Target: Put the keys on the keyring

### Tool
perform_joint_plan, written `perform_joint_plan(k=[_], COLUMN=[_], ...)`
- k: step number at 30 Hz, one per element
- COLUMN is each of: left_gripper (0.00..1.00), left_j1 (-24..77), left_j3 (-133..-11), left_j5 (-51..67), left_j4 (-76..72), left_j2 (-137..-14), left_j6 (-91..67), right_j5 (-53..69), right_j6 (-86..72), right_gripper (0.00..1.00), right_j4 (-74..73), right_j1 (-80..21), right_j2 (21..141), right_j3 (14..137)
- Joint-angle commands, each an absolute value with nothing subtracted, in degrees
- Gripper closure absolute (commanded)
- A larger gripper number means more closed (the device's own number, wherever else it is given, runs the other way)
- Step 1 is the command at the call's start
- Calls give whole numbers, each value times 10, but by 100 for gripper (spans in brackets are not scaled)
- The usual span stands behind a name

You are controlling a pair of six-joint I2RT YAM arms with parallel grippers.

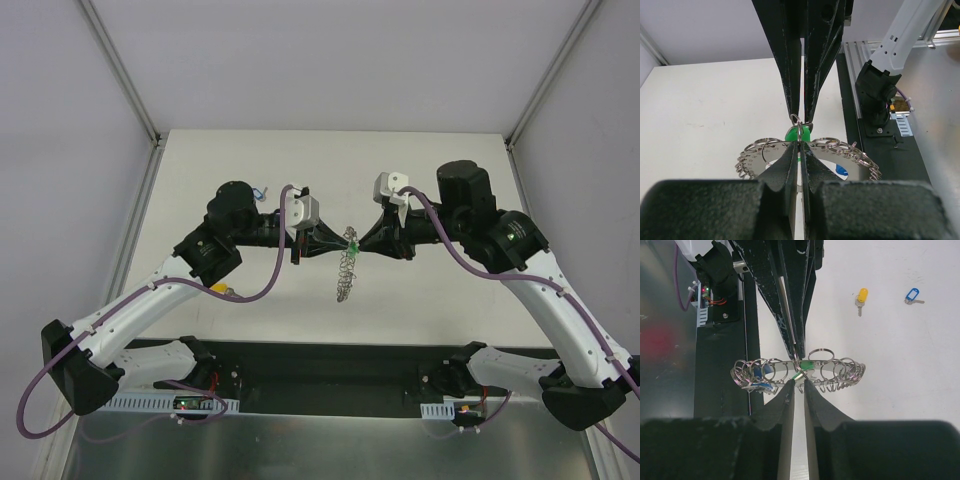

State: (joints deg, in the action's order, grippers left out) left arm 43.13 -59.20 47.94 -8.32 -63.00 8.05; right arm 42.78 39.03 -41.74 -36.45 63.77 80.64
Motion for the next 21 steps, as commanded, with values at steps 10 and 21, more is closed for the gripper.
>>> perform_joint_plan(k=[10, 21], left_gripper=[100, 100], left_j1=[433, 434], left_j3=[-609, -612], left_j5=[512, 511], left_j4=[-129, -128], left_j2=[-628, -630], left_j6=[76, 78], right_j5=[432, 454], right_j6=[389, 386], right_gripper=[80, 91], right_j4=[-381, -378], right_j1=[-358, -352], right_j2=[635, 633], right_j3=[802, 797])
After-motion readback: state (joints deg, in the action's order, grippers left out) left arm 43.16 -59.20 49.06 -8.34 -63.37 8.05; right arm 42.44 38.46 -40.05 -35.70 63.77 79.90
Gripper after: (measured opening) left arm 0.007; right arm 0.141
